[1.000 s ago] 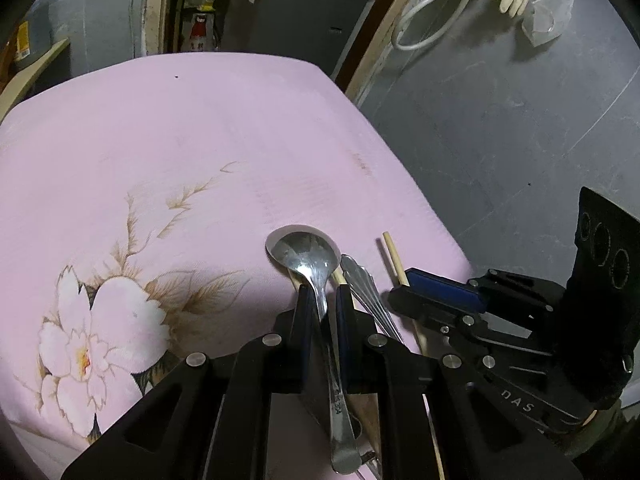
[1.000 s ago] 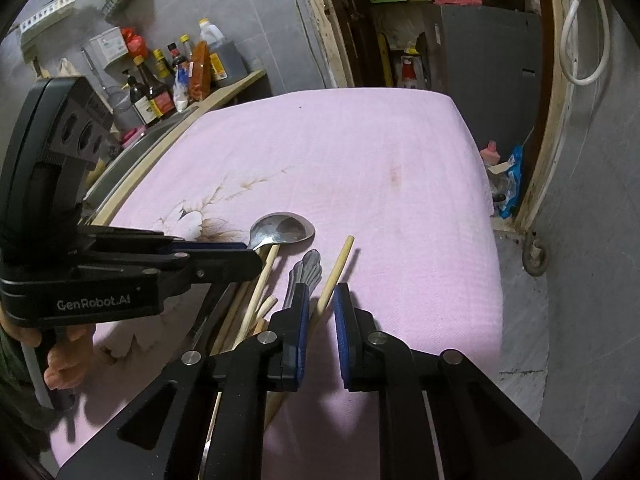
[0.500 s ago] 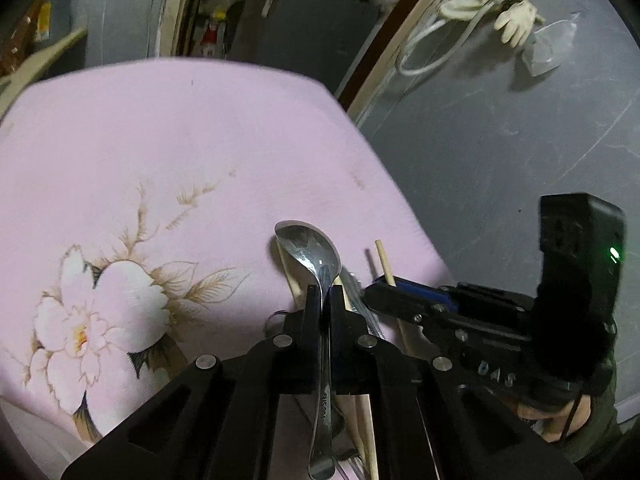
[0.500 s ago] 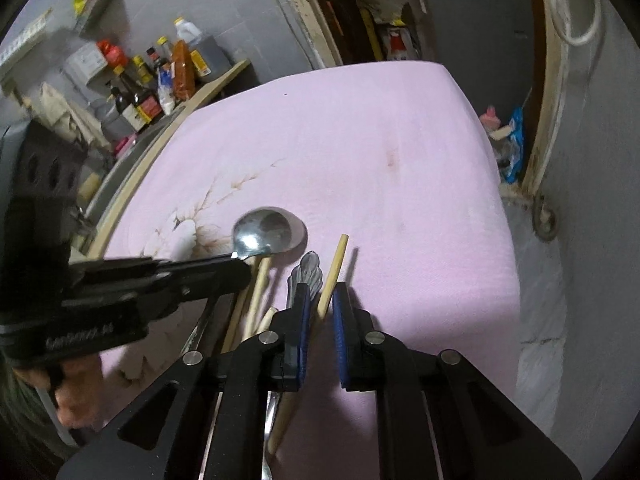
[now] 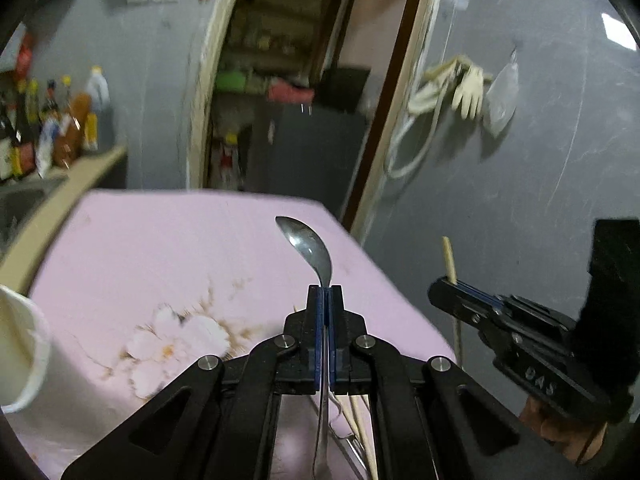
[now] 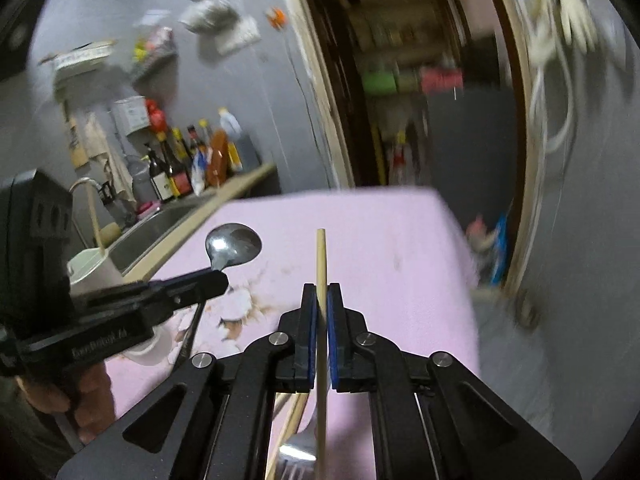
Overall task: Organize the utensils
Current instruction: 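Carry the spoon and chopstick to the white caddy and drop them in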
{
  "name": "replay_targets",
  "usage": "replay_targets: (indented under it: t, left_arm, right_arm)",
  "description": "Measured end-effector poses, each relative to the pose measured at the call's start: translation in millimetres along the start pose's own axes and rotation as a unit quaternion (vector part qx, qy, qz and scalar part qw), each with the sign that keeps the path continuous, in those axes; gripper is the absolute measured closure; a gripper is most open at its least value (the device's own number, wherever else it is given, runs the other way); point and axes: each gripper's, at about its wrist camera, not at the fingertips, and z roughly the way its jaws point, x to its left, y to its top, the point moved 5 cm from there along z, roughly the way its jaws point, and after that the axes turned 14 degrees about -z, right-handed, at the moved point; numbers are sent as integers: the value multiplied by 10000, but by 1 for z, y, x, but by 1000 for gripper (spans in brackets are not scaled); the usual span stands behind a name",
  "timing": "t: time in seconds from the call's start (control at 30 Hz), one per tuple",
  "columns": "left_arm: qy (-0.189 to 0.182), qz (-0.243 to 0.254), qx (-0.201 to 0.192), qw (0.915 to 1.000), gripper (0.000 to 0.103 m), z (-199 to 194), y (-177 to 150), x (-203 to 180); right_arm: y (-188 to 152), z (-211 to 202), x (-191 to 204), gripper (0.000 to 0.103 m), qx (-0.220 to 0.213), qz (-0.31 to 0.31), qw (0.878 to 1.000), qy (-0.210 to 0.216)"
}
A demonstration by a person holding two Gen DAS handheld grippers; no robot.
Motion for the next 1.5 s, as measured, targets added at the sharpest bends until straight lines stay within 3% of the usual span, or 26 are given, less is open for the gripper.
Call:
replay_targets:
  t: [0.17,0.5,0.7,0.87,0.97,1.2,1.5]
  left_arm:
    - [-53,127,-607,9981,103,-35,6,-11]
    - [-83,280,-1657,9857,103,-110,34,-4]
    - [119,388,-2067,9776,103,-152,61,20]
    - [486,273,-2388,9695,103,-181,82,59]
    - [645,-64,-2509,9658,103,-192,93,91]
    - [900,-851,-2684,9553,103,-195,99,162]
    - [1222,-756,-2787,9496,103,-181,83,188]
  right_arm:
    - [21,-29,28,101,-678,-537,9957,-342]
    - [84,-58,65,100,-1792,-705,9809,-263]
    - [121,-62,94,100,-2356,-922,9673,-188]
    - [153,-49,121,100,-2715,-872,9583,199]
    - [169,-36,133,100,-2830,-667,9554,526]
    - [181,-7,168,100,-2943,-596,9500,861]
    - [156,32,197,100,-2654,-933,9540,1031]
